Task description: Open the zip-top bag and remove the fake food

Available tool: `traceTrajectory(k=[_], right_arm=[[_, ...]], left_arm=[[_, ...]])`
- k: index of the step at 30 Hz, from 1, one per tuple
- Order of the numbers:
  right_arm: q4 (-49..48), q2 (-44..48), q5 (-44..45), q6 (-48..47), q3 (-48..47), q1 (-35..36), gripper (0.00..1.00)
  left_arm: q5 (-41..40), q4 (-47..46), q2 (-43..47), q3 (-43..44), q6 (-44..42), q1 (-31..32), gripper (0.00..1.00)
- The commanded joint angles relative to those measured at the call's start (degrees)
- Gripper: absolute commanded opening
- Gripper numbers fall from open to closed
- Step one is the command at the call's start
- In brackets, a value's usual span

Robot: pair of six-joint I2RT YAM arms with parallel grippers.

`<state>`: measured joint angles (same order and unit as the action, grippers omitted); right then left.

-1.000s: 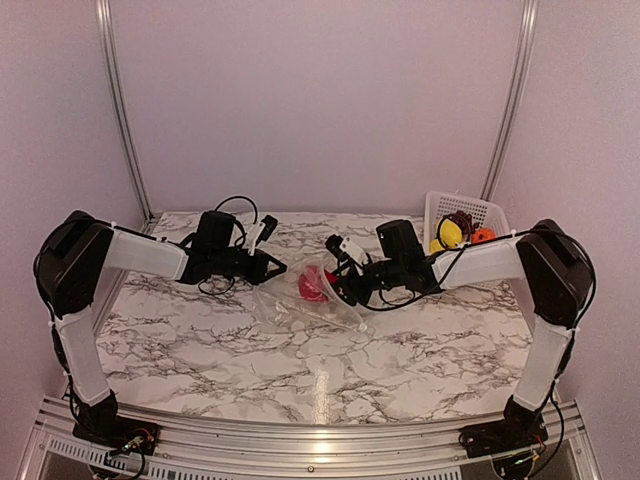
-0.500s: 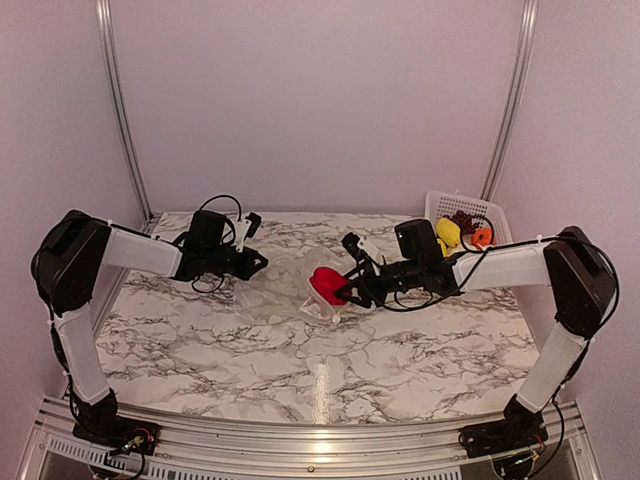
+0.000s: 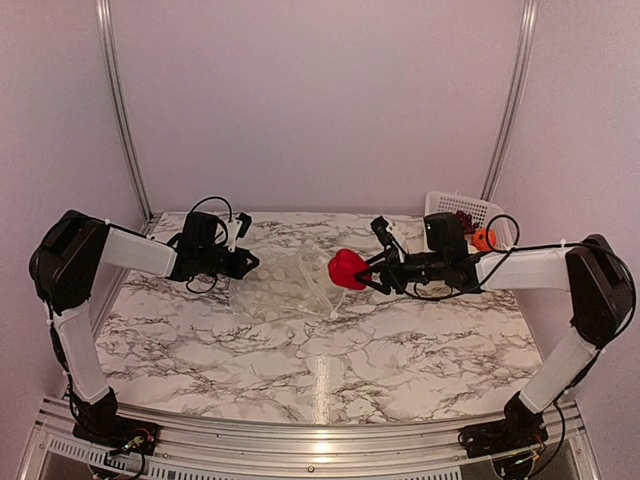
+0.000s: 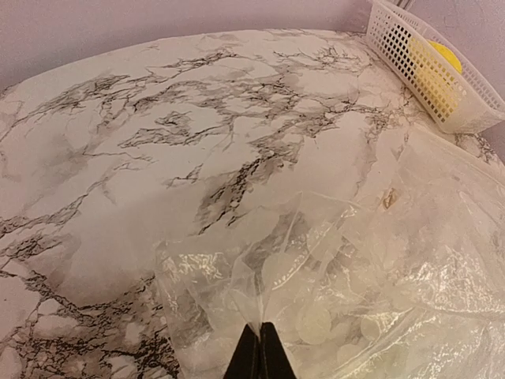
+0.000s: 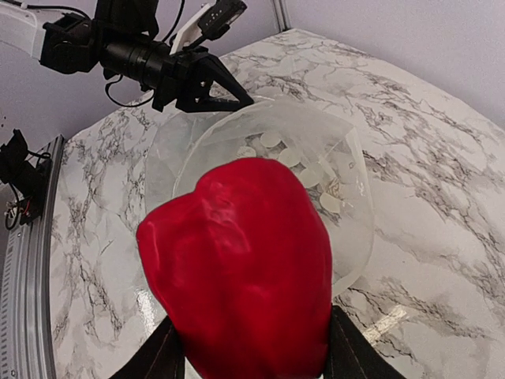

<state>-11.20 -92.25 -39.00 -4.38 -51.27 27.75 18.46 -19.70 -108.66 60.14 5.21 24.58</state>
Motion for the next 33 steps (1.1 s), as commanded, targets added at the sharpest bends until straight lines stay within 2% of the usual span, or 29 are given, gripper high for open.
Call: traceTrajectory(k=[1,5,10,19,25,33], right_arm=[[-6.6,3.1,-4.0,5.3,1.8,-4.5,0.36],[-11.4,4.9,-3.7,8.9,3.1,-9.8,0.35],[-13.6,7.1,0.9,11.0,3.4,-16.7,0.35],[-10.2,8.1,16.9,10.5,1.8,-27.1,0.36],[-7.3,4.3,23.0,10.0,-1.0,-33.0,0.38],[-3.7,-5.2,29.7,7.2,-9.8,-34.5,0.41]], left_arm=[[1.0,-1.4,0.8,-0.5,0.7,-0.1,0.00],[1.5,-2.3,0.7,-0.8,1.5,0.0,0.00],[1.6,-2.6,0.8,-0.9,2.1,-0.2,0.00],[1.5,-3.3,1.2,-1.1,3.5,-0.9,0.00],[1.6,-3.6,1.0,-0.8,4.1,-1.0,0.00],[1.7,-4.0,0.7,-0.5,4.6,-1.0,0.00]])
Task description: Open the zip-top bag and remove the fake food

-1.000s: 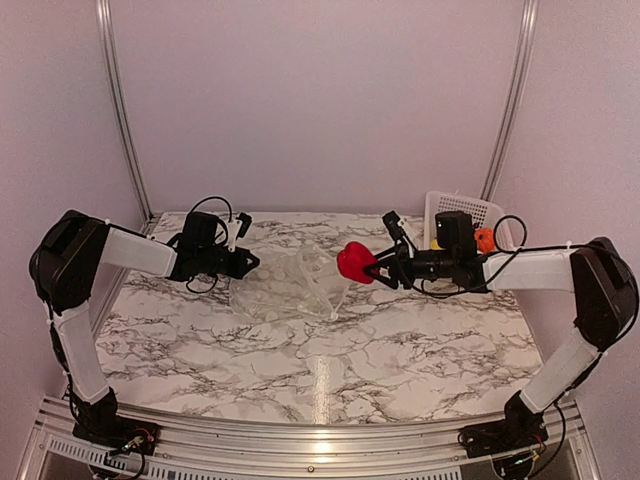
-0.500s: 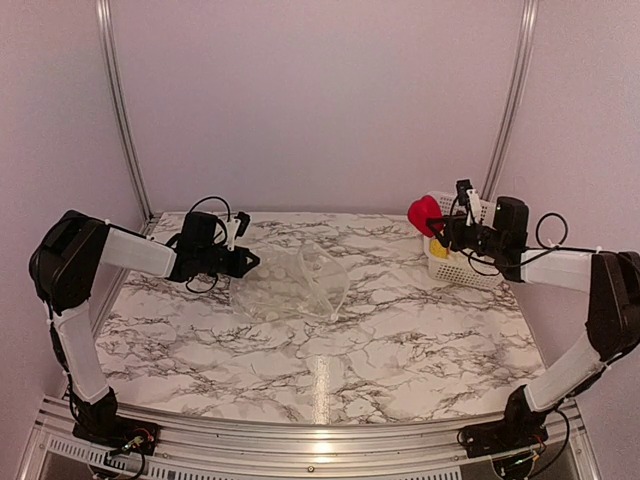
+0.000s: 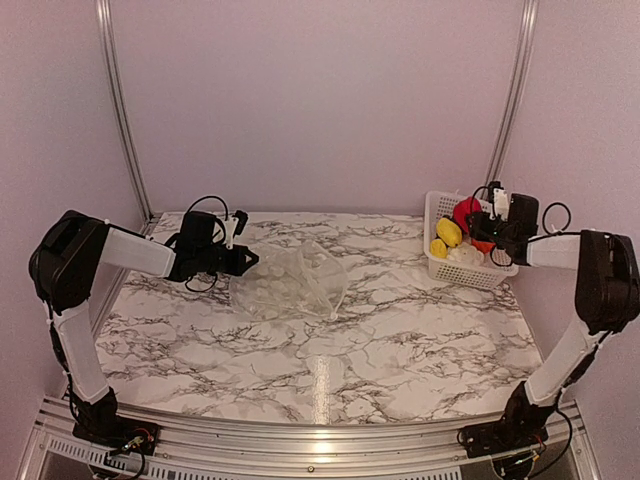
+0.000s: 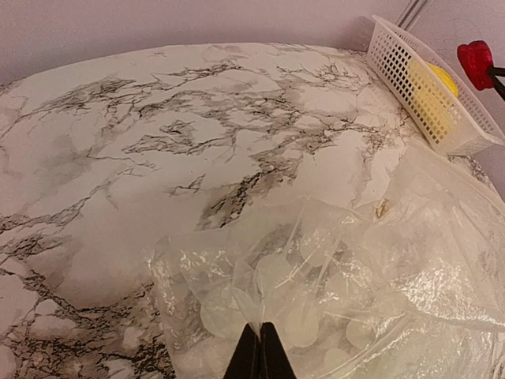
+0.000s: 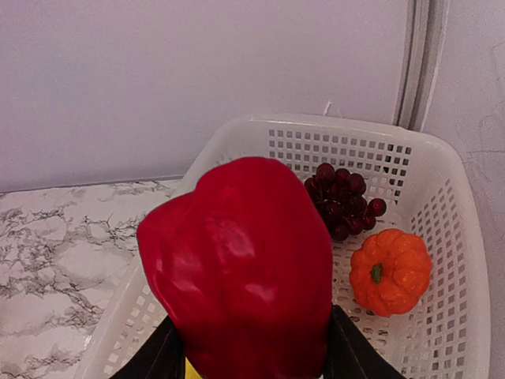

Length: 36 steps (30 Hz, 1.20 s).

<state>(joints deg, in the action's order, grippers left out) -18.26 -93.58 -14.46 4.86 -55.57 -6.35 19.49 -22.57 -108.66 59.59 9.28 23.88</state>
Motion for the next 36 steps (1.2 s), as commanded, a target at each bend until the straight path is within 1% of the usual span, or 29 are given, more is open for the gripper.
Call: traceTrajectory(k=[1,5,6,7,8,12,14,17,20,24,28,32,36], right_arm=[[3.5,-4.9,6.0,-2.4,-6.4,-0.4,0.43],[6.0,-9.0,7.7,-3.8,-11.5,-0.5,0.52],[6.8,-9.6,7.7,-4.0,-12.6,-0.5,0.57],[7.5,-10.2,7.6,-4.2,-13.7,-0.5,0.65],[8.1,-10.7,7.0,-4.3,-14.5,-0.5,0.70],[9.0,-10.1,4.3,-4.7,-15.3,-0.5,0.83],[9.9,-9.6,1.6,-4.7,-15.5,-0.5,0.87],[9.9,-8.2,-6.0,-4.5,-14.8,-0.5,0.88],[8.4,-6.9,-14.0,-2.3,-13.5,-0.5,0.91],[5.2,-5.1,-21.1,0.2,-10.8,0.6,0.94],[5.9,-3.6,-23.0,-1.0,-9.4,4.1,0.94],[5.9,-3.1,-24.0,-2.2,-8.5,9.3,0.95],[5.2,-2.7,-25.1,-2.6,-7.4,13.0,0.95]], left_arm=[[0.6,-1.2,0.7,0.0,0.6,-0.3,0.00],[0.6,-1.1,0.7,0.2,0.5,-0.3,0.00],[0.6,-1.0,0.7,0.4,0.5,-0.4,0.00],[0.6,-0.7,0.5,0.6,0.3,-0.4,0.00],[0.7,-0.6,0.4,0.7,0.1,-0.4,0.00],[1.9,-0.5,0.6,1.0,-0.8,-0.4,0.00],[2.5,-0.2,0.7,1.2,-1.3,-0.3,0.00],[3.4,0.0,1.0,1.2,-2.4,-0.3,0.00],[4.1,0.0,1.6,0.9,-3.3,-0.3,0.00],[6.3,4.7,1.7,3.6,-6.9,-0.4,0.00],[7.8,10.2,1.0,7.2,-11.4,-0.4,0.00],[5.6,13.2,-0.4,10.2,-11.9,-0.4,0.00],[5.9,14.6,-1.1,12.2,-11.6,-0.4,0.05]])
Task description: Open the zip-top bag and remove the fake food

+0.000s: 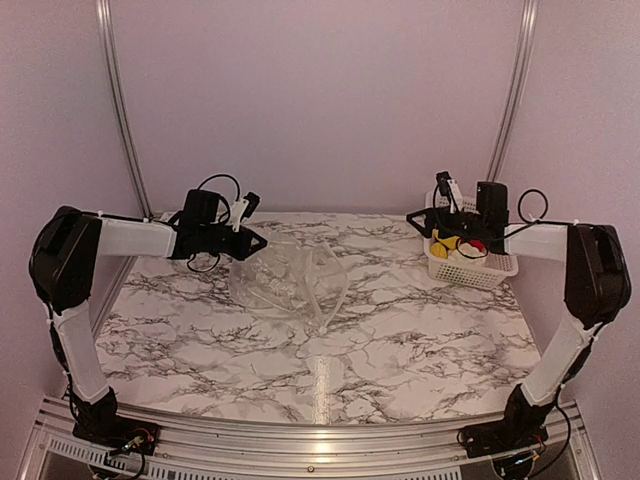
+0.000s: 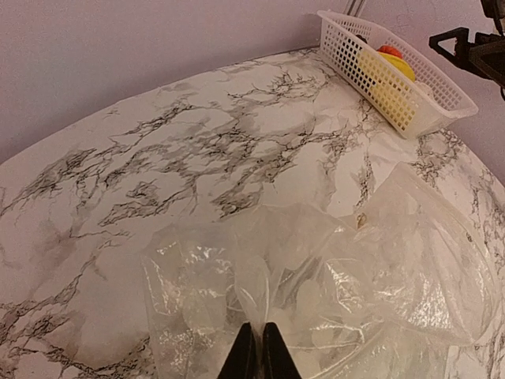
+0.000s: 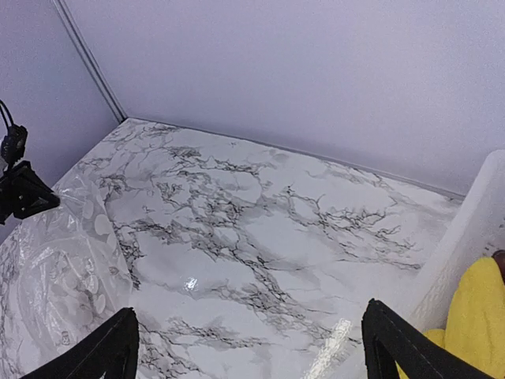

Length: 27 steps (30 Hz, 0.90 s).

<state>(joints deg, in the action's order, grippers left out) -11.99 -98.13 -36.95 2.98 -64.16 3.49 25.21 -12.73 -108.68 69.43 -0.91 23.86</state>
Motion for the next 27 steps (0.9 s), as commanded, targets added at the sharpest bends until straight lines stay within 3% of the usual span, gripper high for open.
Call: traceTrajectory(k=[1,6,7,10,15,16,17,27], right_arm=[[-1.4,2.0,-2.9,-0.8,1.4,4.0,0.95],[-1.8,1.7,-4.1,-1.0,1.4,7.9,0.95],[-1.7,1.5,-4.1,-1.1,1.3,8.6,0.95],[-1.6,0.9,-4.2,-1.5,1.0,10.8,0.95],[-2.0,0.4,-4.0,-1.4,0.4,13.7,0.94],[-2.1,0.6,-3.9,-1.4,0.5,14.1,0.94],[-2.1,0.8,-3.8,-1.4,0.5,14.6,0.94],[-2.6,5.6,-1.7,-1.8,3.1,18.6,0.96]], left_arm=[[0.2,5.1,-1.2,3.0,-1.3,-0.4,0.06],[0.6,7.4,-1.3,4.8,-1.6,-0.4,0.11],[0.5,7.7,-1.3,4.9,-1.7,-0.4,0.16],[-1.2,9.0,-0.7,5.3,-0.7,-0.4,0.43],[-4.9,8.5,2.7,4.4,2.1,-0.6,0.79],[-5.6,8.4,3.5,4.2,3.0,-0.9,0.93],[-6.4,8.4,4.4,4.0,3.8,-1.1,0.98],[-18.1,8.1,15.4,-2.5,12.7,-3.0,0.99]])
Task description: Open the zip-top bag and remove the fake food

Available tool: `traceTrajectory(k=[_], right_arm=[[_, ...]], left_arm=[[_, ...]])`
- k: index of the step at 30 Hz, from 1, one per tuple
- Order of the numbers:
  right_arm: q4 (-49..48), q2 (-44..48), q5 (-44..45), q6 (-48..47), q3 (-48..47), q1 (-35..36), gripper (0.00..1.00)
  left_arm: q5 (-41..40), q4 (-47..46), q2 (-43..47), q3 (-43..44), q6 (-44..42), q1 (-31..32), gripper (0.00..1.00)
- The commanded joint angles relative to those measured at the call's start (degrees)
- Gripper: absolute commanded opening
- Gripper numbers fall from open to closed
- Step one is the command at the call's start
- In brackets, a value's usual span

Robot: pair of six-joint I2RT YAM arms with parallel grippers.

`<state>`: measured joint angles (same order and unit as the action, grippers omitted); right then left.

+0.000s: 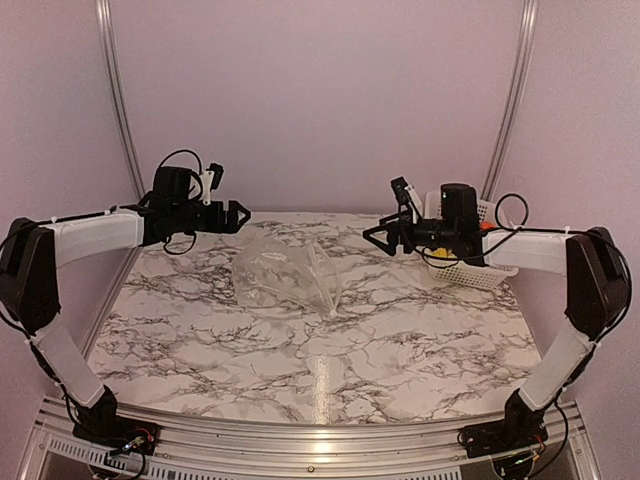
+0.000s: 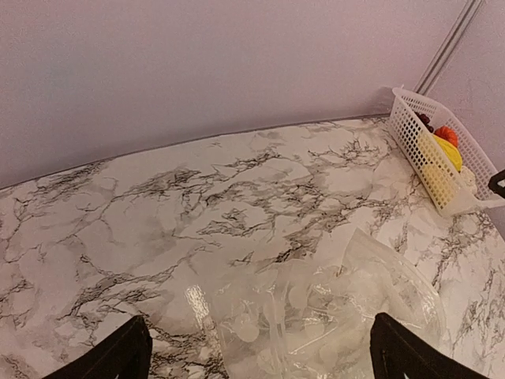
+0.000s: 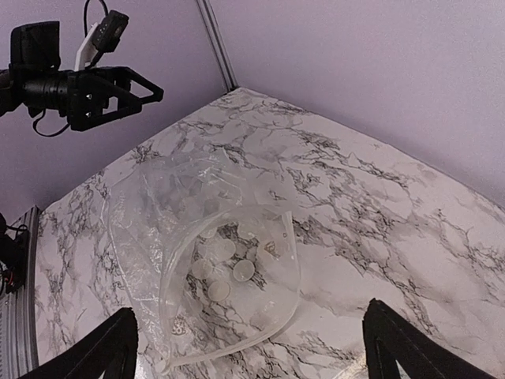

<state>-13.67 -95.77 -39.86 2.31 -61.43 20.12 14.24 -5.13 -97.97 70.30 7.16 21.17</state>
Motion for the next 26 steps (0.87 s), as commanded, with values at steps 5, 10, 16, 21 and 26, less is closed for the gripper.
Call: traceTrajectory(k=[5,10,16,21,26], right_arm=[[-3.2,5.4,2.7,-0.8,4.1,3.3,0.97],[-7.4,8.3,4.2,0.3,10.2,4.0,0.98],[-12.8,11.0,5.9,2.2,17.5,4.1,0.99],[-13.7,11.4,6.8,2.4,20.0,4.1,0.99],[-13.6,11.4,6.9,2.3,19.9,4.0,0.99]], left_arm=[[-11.3,0.7,9.1,-10.1,9.0,-0.3,0.99],[-13.8,-2.7,15.8,-20.2,11.4,-0.4,0.99],[-16.3,-6.3,20.4,-28.3,13.3,-0.3,0.99],[-15.9,-8.0,20.1,-30.6,13.7,-0.3,0.99],[-15.5,-9.8,19.7,-30.6,14.5,-0.3,0.99]])
